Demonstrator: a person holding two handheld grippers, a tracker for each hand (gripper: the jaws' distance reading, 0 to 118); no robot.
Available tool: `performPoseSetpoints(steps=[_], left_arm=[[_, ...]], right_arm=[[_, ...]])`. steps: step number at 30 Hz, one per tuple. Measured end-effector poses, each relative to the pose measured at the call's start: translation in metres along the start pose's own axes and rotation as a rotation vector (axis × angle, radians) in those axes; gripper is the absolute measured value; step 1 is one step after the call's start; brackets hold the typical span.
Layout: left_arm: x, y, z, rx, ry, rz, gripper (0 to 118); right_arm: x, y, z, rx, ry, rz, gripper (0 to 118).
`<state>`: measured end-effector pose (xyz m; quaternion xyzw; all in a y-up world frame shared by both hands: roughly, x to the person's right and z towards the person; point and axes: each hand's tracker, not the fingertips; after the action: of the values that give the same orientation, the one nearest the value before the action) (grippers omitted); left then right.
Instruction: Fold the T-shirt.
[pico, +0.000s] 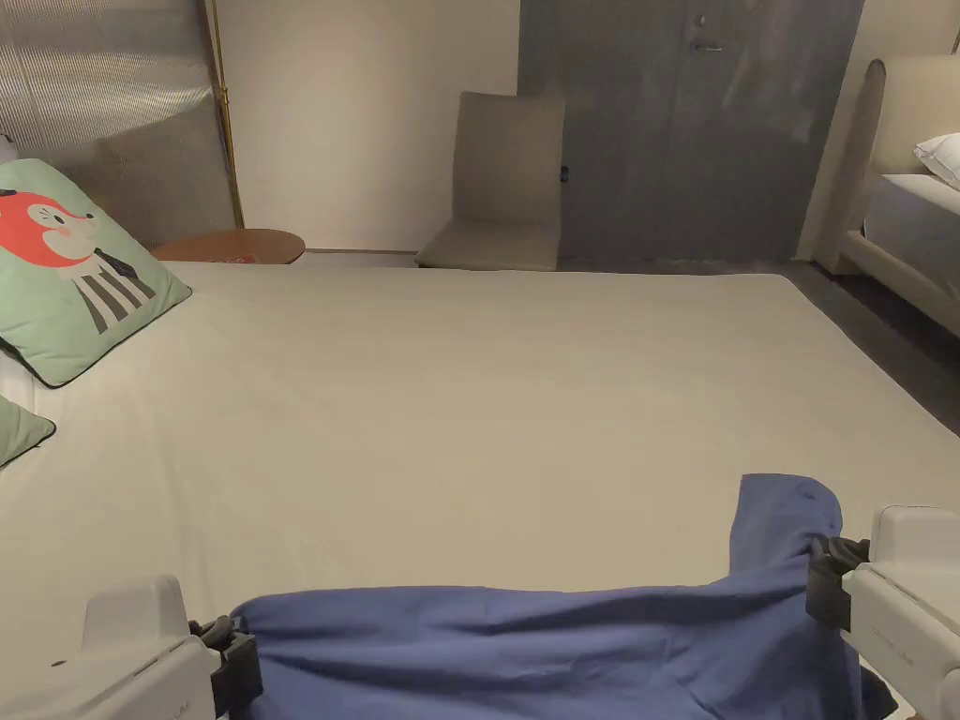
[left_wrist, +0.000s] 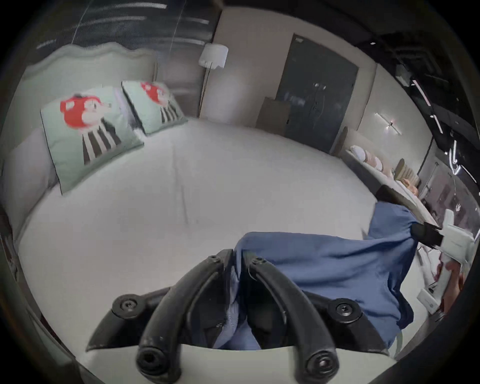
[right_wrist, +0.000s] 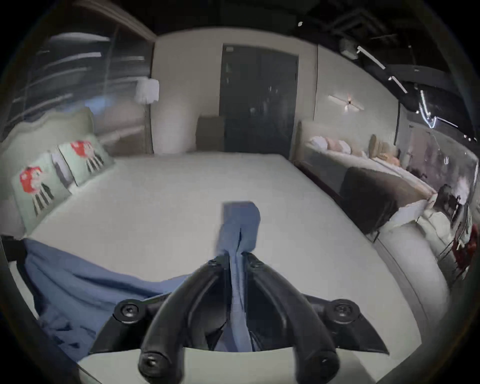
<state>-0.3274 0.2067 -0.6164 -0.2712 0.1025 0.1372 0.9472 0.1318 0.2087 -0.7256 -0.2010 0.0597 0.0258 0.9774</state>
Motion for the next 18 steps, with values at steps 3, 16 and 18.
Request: performPoseSetpoints(steps=[3,16,18], left_arm=[[0.011,0.011,0.039,0.111,-0.011,-0.055,5],[0.017,-0.013,0.127,0.383,-0.032,-0.117,5],[0.019,-0.004,0.131,0.39,-0.042,-0.124,5]], right_arm=[[-0.002,0.001,0.06,0.114,0.012,-0.048,10],[-0.031,-0.016,0.205,0.405,-0.018,-0.14,10],[-0.033,-0.007,0.206,0.418,-0.019,-0.14,10]])
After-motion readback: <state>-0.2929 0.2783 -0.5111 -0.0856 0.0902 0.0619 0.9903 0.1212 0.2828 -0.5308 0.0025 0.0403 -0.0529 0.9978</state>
